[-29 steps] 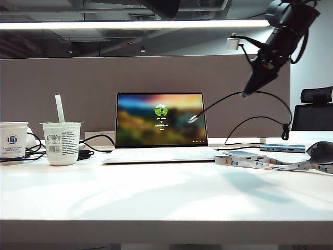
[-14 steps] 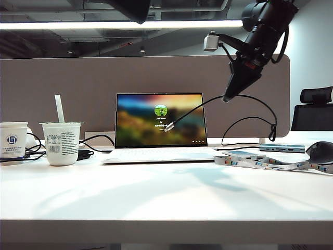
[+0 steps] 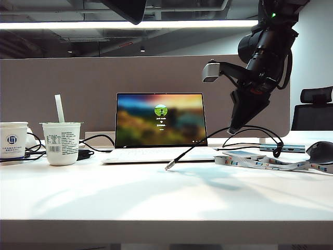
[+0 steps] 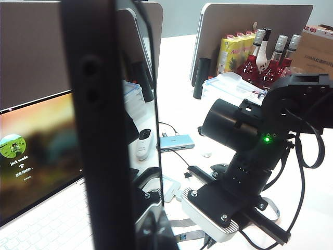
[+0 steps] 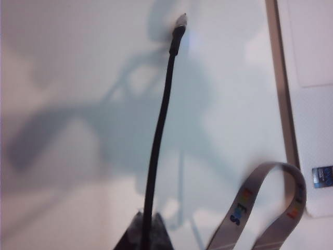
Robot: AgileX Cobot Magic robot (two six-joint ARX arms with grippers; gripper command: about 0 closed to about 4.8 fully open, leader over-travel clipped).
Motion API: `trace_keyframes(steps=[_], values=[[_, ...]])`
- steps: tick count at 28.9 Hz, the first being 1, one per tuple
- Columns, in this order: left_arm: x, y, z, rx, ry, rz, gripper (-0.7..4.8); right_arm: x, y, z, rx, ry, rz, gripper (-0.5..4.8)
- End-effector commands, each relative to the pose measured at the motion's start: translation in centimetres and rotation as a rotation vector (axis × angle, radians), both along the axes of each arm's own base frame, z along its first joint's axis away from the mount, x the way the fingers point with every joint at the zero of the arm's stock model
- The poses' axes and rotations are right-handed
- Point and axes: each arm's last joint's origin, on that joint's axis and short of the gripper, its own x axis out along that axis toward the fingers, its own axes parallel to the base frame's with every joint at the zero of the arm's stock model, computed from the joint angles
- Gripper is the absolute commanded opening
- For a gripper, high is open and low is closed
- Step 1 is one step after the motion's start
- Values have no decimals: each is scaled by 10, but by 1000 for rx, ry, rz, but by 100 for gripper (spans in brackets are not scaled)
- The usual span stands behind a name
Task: Pick up the black phone, pick up the charger plug, insert the charger plug into the phone's charging port, and finally place the connected phone back on the desk.
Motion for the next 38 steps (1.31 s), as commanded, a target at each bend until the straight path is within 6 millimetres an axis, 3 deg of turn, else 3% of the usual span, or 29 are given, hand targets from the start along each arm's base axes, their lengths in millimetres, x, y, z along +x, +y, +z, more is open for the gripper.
trace_keyframes(steps=[1, 3, 8, 10, 15, 17, 24, 29, 33, 38], values=[[-3, 1, 9, -25, -56, -5, -7, -2, 0, 3, 10, 30, -42, 178], [-3, 1, 9, -25, -55, -5, -7, -2, 0, 3, 11, 35, -55, 219], [-3, 1, 9, -25, -54, -6, -7, -3, 0, 13, 38, 61, -187, 220], [-3, 1, 9, -25, -55, -5, -6, -2, 0, 22, 84, 138, -416, 215], [-5, 2, 12, -32, -60, -9, -7, 4, 2, 21, 217, 608, -1278, 211], [-7, 3, 14, -45, -57, -9, -7, 5, 2, 21, 239, 693, -1422, 211], [-14, 5, 19, -55, -77, -30, -7, 7, 3, 22, 300, 891, -1749, 211], [-14, 5, 19, -54, -78, -32, -7, 10, 4, 23, 349, 942, -1789, 211], [-14, 5, 19, -54, -78, -32, -7, 17, 5, 27, 467, 1158, -2035, 211], [-14, 5, 20, -55, -79, -32, -7, 25, -1, 28, 565, 877, -2168, 211]])
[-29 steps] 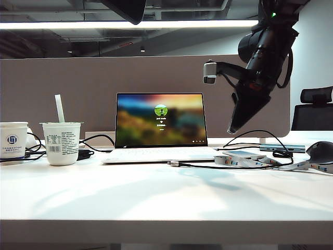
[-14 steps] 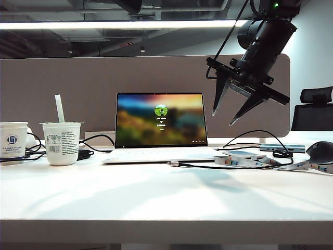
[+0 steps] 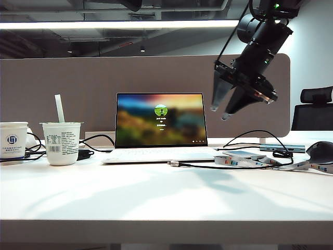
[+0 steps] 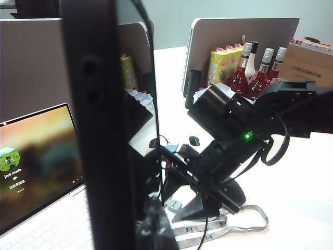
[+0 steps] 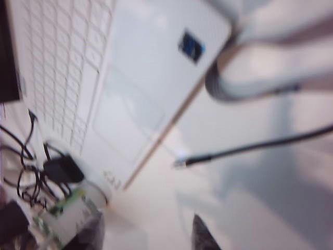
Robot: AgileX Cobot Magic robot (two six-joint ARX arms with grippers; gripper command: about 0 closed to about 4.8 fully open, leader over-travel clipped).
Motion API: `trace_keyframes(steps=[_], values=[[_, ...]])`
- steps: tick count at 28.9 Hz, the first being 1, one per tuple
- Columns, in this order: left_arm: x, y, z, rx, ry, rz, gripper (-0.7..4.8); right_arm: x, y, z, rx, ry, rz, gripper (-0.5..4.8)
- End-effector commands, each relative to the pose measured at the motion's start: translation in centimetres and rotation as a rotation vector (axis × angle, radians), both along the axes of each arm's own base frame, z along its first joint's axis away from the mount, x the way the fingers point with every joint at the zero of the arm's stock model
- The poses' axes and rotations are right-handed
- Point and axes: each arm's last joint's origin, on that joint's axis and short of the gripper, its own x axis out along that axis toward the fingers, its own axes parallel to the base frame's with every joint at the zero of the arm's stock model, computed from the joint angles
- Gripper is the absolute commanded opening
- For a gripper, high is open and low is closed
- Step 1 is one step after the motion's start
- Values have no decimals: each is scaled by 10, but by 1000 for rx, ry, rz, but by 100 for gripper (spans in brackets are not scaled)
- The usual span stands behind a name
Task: Pick up the black phone, pick up the charger plug, insert the charger plug into the phone's charging port, and finally place the connected phone back on the desk.
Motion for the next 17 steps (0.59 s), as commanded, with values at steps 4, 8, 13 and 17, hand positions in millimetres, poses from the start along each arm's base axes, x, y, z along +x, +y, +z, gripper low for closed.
trace_keyframes(steps=[4, 8, 13, 17], values=[[-3, 1, 9, -28, -54, -8, -7, 6, -8, 3, -266, -99, -243, 211], [-3, 1, 9, -28, -54, -7, -7, 3, -7, 0, -173, 24, -482, 211], [-3, 1, 9, -28, -55, -8, -7, -18, 12, -20, -92, 402, -615, 211], [-3, 1, 9, -28, -54, -8, -7, -17, 40, -32, -26, 441, -608, 211]])
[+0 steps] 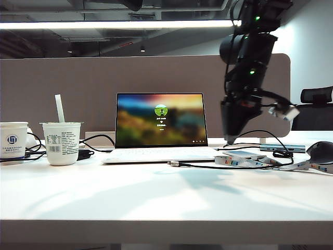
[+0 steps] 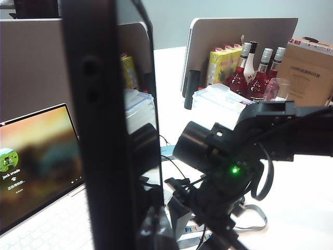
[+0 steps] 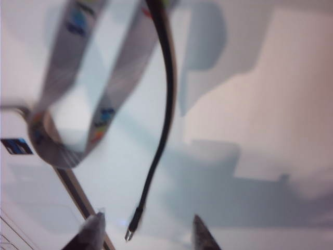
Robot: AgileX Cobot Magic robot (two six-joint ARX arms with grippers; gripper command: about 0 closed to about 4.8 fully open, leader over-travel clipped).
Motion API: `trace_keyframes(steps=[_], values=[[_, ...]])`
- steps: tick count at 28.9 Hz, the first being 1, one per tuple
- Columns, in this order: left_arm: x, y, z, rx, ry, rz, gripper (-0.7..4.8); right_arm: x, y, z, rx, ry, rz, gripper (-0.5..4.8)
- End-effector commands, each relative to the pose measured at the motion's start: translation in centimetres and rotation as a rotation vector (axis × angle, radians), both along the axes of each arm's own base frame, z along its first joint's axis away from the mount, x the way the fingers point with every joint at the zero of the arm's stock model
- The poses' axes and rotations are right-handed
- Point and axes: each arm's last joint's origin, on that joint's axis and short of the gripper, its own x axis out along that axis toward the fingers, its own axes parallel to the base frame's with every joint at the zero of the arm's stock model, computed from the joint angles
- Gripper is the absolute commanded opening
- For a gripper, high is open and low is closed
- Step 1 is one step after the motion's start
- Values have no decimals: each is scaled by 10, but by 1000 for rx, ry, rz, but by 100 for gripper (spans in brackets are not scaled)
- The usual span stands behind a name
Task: Pick up the black phone, pick up the charger plug, insert the charger plug into the phone's charging port, and finally place the connected phone back on the desk.
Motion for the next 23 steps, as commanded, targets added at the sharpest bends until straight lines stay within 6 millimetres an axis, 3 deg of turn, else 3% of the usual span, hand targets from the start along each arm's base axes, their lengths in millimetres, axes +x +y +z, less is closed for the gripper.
trace_keyframes(steps=[1, 6, 17, 23], values=[[-3, 1, 9, -28, -53, -6, -7, 4, 22, 0, 64, -70, -1, 211], [-3, 1, 9, -28, -53, -6, -7, 3, 37, 2, 78, -128, 28, 211], [-6, 2, 12, -31, -61, -6, -7, 5, 37, -2, 26, -144, 11, 211], [-6, 2, 11, -31, -60, -9, -7, 8, 53, -17, 119, -118, 62, 211]])
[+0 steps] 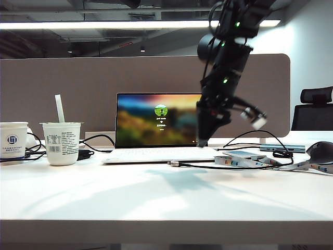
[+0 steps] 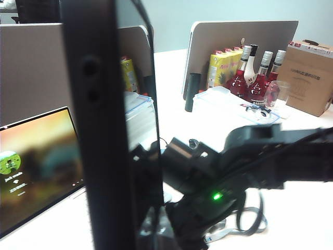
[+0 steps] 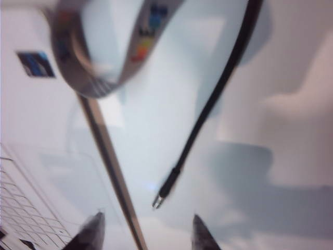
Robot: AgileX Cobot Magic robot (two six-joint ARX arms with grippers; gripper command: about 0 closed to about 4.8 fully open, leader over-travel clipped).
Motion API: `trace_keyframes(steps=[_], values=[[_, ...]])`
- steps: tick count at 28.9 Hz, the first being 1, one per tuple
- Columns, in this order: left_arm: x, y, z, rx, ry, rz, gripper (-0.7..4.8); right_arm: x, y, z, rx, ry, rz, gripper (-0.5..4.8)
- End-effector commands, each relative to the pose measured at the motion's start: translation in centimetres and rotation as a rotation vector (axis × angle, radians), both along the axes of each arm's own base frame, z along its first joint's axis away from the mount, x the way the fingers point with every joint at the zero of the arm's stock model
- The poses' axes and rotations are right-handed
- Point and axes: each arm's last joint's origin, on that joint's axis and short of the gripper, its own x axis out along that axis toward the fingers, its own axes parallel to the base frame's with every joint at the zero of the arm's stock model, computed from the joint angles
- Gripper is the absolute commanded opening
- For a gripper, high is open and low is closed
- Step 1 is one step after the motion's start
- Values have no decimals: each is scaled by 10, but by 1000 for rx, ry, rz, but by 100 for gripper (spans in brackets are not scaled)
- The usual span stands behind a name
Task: Pick up the black phone, pick up the charger plug, insert the charger plug into the phone's charging port, and finally place the connected phone back on the desk.
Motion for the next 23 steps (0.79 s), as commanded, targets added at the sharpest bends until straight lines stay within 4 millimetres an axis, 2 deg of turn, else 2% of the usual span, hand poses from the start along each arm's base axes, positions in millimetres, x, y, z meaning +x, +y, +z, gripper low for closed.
trace_keyframes(steps=[1, 7, 15, 23], values=[[-3, 1, 9, -27, -51, -10, -7, 2, 11, -8, 76, 24, 32, 211], [-6, 2, 11, -30, -57, -29, -6, 0, 19, -17, 102, 84, -16, 211], [-12, 4, 16, -38, -78, -28, -7, 4, 17, -21, 28, 35, -56, 211], [-19, 8, 21, -48, -98, -28, -7, 10, 21, -26, 66, 2, -46, 198]])
